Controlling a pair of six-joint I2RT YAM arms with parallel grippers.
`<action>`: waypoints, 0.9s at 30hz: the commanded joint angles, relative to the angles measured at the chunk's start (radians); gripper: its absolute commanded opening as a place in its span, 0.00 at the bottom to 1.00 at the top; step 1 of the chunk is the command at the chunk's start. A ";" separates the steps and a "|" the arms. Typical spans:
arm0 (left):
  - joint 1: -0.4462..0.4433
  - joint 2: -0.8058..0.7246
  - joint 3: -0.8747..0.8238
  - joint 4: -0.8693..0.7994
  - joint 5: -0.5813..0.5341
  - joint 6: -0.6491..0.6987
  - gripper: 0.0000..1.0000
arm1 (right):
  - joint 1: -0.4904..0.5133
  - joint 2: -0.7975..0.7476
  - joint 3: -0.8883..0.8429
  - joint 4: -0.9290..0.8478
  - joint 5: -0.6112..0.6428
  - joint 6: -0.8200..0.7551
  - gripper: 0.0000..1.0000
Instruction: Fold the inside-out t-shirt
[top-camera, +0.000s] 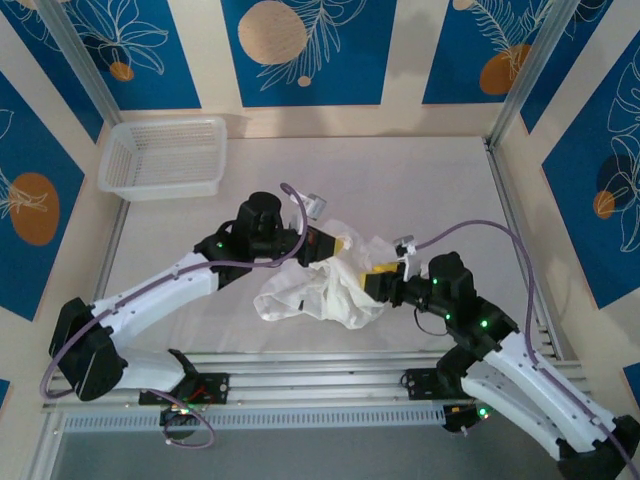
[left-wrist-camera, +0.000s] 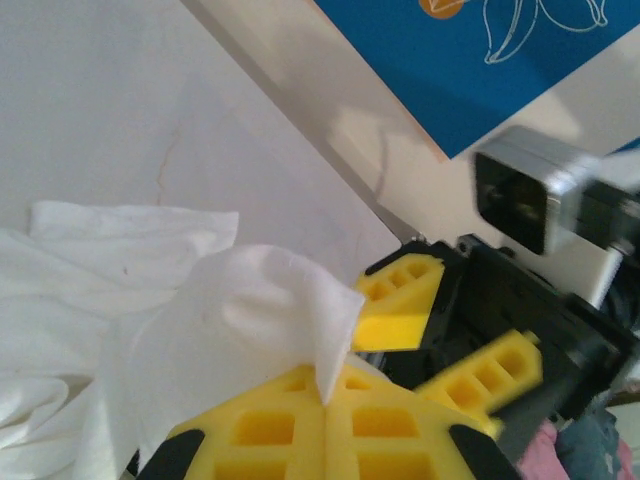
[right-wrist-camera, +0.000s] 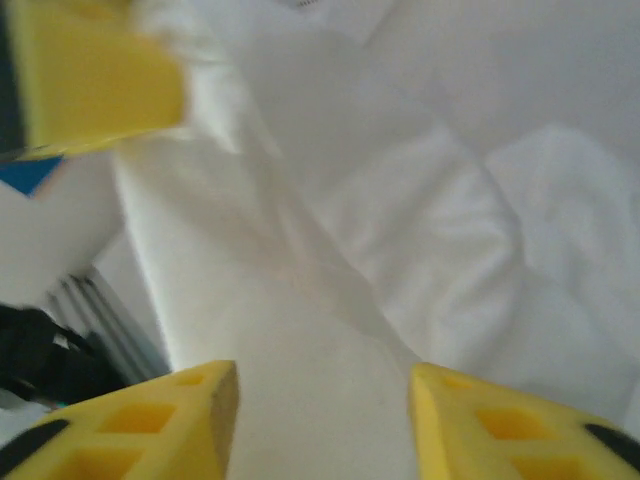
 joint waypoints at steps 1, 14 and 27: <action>-0.009 0.009 0.010 0.042 0.075 0.011 0.00 | 0.070 0.014 0.030 0.046 0.288 -0.270 0.54; -0.018 -0.019 0.009 0.012 0.032 0.038 0.00 | 0.129 0.336 0.141 0.224 0.390 -0.691 0.64; 0.031 -0.056 -0.014 -0.115 -0.143 0.082 0.00 | 0.134 0.278 0.234 0.025 0.584 -0.608 0.00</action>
